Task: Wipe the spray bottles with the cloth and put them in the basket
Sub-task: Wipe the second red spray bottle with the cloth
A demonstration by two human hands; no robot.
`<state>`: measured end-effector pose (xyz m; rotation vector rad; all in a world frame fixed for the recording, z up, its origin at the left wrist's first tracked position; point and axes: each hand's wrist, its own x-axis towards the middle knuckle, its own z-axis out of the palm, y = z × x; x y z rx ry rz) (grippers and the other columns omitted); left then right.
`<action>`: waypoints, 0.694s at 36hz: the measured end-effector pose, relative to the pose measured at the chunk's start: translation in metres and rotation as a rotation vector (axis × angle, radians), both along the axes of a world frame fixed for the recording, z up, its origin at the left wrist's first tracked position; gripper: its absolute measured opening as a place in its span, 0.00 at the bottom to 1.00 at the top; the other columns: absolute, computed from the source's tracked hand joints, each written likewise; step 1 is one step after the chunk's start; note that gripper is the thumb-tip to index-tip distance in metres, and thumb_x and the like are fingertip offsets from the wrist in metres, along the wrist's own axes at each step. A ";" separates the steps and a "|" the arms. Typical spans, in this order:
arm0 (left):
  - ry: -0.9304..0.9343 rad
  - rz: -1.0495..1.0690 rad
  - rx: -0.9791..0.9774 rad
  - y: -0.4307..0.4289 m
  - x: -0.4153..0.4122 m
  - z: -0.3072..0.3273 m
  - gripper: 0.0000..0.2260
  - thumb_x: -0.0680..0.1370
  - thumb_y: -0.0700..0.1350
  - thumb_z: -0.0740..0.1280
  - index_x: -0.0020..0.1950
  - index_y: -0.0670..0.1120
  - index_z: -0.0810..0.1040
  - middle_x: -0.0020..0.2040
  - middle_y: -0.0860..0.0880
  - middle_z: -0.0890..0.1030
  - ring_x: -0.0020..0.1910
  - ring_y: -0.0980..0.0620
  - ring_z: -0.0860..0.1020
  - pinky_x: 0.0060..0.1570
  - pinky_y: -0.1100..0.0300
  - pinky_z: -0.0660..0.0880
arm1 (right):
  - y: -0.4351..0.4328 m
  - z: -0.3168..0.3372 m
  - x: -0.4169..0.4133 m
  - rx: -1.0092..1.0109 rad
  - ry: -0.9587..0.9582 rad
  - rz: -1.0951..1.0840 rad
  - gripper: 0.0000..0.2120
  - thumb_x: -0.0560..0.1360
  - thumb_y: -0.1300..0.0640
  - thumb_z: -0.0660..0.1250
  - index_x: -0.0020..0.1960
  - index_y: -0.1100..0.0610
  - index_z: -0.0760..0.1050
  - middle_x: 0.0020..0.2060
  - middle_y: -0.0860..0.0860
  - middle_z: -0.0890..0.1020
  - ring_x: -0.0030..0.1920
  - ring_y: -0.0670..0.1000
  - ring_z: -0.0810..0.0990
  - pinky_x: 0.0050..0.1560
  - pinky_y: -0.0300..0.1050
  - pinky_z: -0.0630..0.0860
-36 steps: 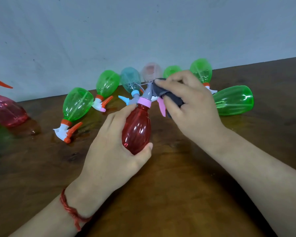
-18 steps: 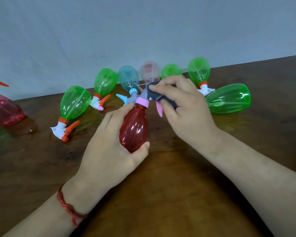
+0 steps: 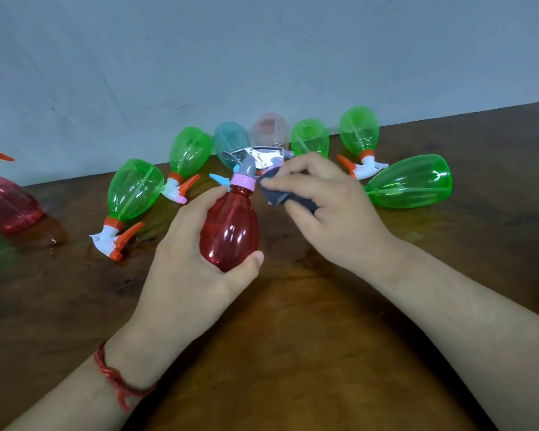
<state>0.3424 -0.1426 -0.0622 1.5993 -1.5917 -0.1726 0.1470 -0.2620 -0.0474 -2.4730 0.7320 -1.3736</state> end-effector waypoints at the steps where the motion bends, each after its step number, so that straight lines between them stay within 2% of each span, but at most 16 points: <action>1: 0.013 0.010 0.001 0.000 0.002 0.001 0.41 0.69 0.60 0.81 0.79 0.60 0.69 0.72 0.61 0.75 0.71 0.56 0.76 0.70 0.52 0.77 | 0.002 -0.002 0.002 0.000 0.044 0.030 0.17 0.77 0.69 0.70 0.62 0.56 0.86 0.56 0.51 0.81 0.58 0.51 0.80 0.63 0.45 0.75; 5: 0.038 0.032 0.008 -0.001 0.007 0.004 0.41 0.70 0.59 0.81 0.80 0.62 0.68 0.73 0.61 0.75 0.71 0.54 0.77 0.69 0.49 0.78 | 0.005 -0.002 0.003 0.025 0.083 0.054 0.18 0.77 0.69 0.70 0.62 0.55 0.86 0.57 0.49 0.81 0.59 0.48 0.79 0.62 0.42 0.75; 9: -0.006 0.025 0.004 -0.002 0.006 0.004 0.41 0.70 0.58 0.82 0.80 0.60 0.67 0.73 0.60 0.75 0.72 0.53 0.76 0.70 0.48 0.77 | 0.004 0.003 0.000 0.002 -0.122 -0.050 0.16 0.78 0.70 0.70 0.62 0.59 0.85 0.56 0.50 0.81 0.59 0.45 0.79 0.62 0.38 0.74; 11: -0.029 0.009 0.009 -0.002 0.003 0.003 0.41 0.70 0.57 0.81 0.80 0.60 0.67 0.72 0.59 0.74 0.72 0.55 0.76 0.71 0.54 0.76 | 0.001 0.004 -0.001 0.007 -0.151 -0.088 0.16 0.79 0.69 0.70 0.64 0.59 0.84 0.57 0.49 0.79 0.60 0.44 0.78 0.63 0.37 0.73; 12: -0.044 -0.001 0.005 -0.002 0.002 0.002 0.41 0.70 0.57 0.81 0.80 0.59 0.68 0.72 0.59 0.74 0.71 0.57 0.75 0.70 0.61 0.74 | 0.000 0.004 0.000 0.006 -0.130 -0.092 0.16 0.79 0.69 0.69 0.65 0.59 0.84 0.57 0.50 0.79 0.60 0.44 0.78 0.63 0.37 0.73; 14: -0.068 -0.007 -0.002 -0.002 0.000 0.001 0.41 0.70 0.56 0.81 0.80 0.59 0.68 0.70 0.59 0.74 0.69 0.61 0.75 0.66 0.75 0.68 | -0.001 0.000 0.003 -0.027 -0.050 -0.087 0.17 0.79 0.68 0.69 0.65 0.58 0.84 0.58 0.51 0.79 0.60 0.50 0.79 0.63 0.43 0.75; 15: -0.079 -0.004 -0.004 -0.002 0.000 0.000 0.41 0.70 0.56 0.81 0.80 0.59 0.68 0.70 0.59 0.74 0.68 0.63 0.74 0.64 0.78 0.66 | -0.002 -0.003 0.004 -0.049 -0.004 -0.080 0.17 0.79 0.68 0.68 0.65 0.58 0.84 0.58 0.52 0.80 0.58 0.54 0.79 0.61 0.47 0.76; 17: -0.103 0.008 -0.007 -0.003 0.003 0.001 0.41 0.70 0.56 0.81 0.80 0.59 0.68 0.70 0.58 0.74 0.67 0.65 0.73 0.62 0.81 0.65 | -0.004 -0.007 0.005 -0.062 0.097 -0.063 0.17 0.78 0.68 0.67 0.64 0.57 0.84 0.57 0.52 0.81 0.56 0.58 0.80 0.59 0.52 0.76; 19: -0.095 0.024 -0.004 -0.004 0.006 0.002 0.41 0.70 0.56 0.81 0.80 0.60 0.68 0.71 0.59 0.73 0.68 0.64 0.73 0.62 0.81 0.65 | -0.004 -0.007 0.004 -0.043 0.146 -0.035 0.17 0.78 0.67 0.67 0.63 0.55 0.85 0.56 0.51 0.81 0.55 0.58 0.79 0.59 0.51 0.76; 22: -0.081 0.029 -0.008 -0.005 0.008 0.002 0.41 0.70 0.56 0.81 0.80 0.61 0.67 0.72 0.59 0.73 0.69 0.61 0.74 0.62 0.81 0.65 | -0.001 -0.003 0.000 -0.013 0.009 -0.011 0.16 0.77 0.70 0.68 0.61 0.57 0.86 0.56 0.51 0.82 0.58 0.52 0.81 0.61 0.43 0.76; 25: -0.101 -0.004 -0.003 -0.003 0.006 0.003 0.41 0.70 0.55 0.82 0.80 0.60 0.68 0.71 0.58 0.73 0.69 0.61 0.74 0.62 0.80 0.66 | 0.000 0.003 -0.002 -0.013 -0.129 -0.059 0.16 0.79 0.70 0.69 0.63 0.59 0.84 0.58 0.51 0.81 0.60 0.48 0.79 0.63 0.42 0.76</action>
